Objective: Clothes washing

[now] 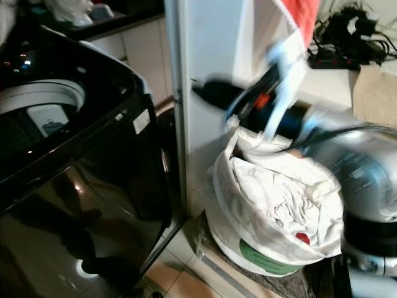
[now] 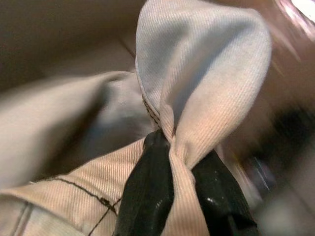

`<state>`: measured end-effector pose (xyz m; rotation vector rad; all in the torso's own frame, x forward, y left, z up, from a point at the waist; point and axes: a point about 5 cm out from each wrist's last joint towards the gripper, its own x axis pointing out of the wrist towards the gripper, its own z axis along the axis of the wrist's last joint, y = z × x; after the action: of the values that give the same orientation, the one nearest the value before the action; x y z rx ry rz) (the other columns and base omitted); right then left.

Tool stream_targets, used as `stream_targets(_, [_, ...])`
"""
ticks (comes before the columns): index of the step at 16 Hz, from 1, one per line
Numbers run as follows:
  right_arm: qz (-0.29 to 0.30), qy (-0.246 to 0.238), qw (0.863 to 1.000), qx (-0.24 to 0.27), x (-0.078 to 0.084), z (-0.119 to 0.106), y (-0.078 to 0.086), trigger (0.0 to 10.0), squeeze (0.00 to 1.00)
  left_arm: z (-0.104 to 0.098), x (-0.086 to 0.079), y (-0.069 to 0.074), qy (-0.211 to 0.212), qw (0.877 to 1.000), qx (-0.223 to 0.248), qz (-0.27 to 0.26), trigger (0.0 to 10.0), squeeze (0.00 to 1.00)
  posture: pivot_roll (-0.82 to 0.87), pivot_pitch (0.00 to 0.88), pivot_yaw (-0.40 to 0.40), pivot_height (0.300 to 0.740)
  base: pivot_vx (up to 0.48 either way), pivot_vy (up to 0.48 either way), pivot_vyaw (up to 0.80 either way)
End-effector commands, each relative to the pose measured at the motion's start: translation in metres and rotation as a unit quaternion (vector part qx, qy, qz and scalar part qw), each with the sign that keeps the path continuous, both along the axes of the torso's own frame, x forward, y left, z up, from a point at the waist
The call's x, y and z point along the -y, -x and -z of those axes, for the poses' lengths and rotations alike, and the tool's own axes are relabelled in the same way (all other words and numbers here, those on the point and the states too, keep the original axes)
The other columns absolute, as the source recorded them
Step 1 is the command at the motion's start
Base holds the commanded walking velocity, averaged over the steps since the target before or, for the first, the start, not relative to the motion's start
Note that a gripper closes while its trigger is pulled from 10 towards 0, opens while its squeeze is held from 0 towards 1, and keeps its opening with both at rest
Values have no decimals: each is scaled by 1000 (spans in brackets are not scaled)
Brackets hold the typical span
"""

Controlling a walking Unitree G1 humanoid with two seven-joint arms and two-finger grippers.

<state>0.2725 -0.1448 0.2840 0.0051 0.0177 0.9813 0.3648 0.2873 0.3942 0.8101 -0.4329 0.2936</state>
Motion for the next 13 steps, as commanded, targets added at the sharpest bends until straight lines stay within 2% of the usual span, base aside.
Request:
stream_targets(1, [-4,20,1000,12,-7,1,3,10000,0,49,2,-20,12,992,-125,3,4588,0,-52,0,48,740,0,0,0])
stream_targets(2, [-6,20,1000,10,-9,3,4,10000,0,63,2,-24,18,989,-149,1,10000,0,-53,0,48,740,0,0,0])
stream_targets(3, [-14,19,1000,7,-14,5,5,10000,0,87,2,-29,20,981,-193,1,10000,0,-55,0,48,740,0,0,0])
stream_targets(5, [-25,22,999,6,-21,7,8,10000,0,120,3,-32,24,966,-257,-1,10000,0,-65,0,55,740,0,0,0])
stream_targets(7, [-22,25,999,10,-20,7,8,10000,0,124,0,-33,37,958,-283,-9,10000,0,-69,0,57,740,0,0,0])
stream_targets(8, [-24,25,999,9,-20,7,9,10000,0,126,-6,-32,51,951,-304,-22,10000,137,-70,0,58,740,0,0,0])
stream_targets(9, [-30,29,999,3,-21,9,11,10000,0,135,-13,-28,61,931,-359,-31,10000,1000,-69,0,58,740,0,0,0])
stream_targets(11, [-34,47,998,-12,-20,16,13,10000,0,139,-18,-25,75,913,-399,-30,10000,1000,-68,0,59,740,0,0,0])
stream_targets(13, [-42,59,997,-25,-20,21,16,10000,0,138,-22,-22,82,906,-414,-28,10000,1000,-65,0,55,740,0,0,0])
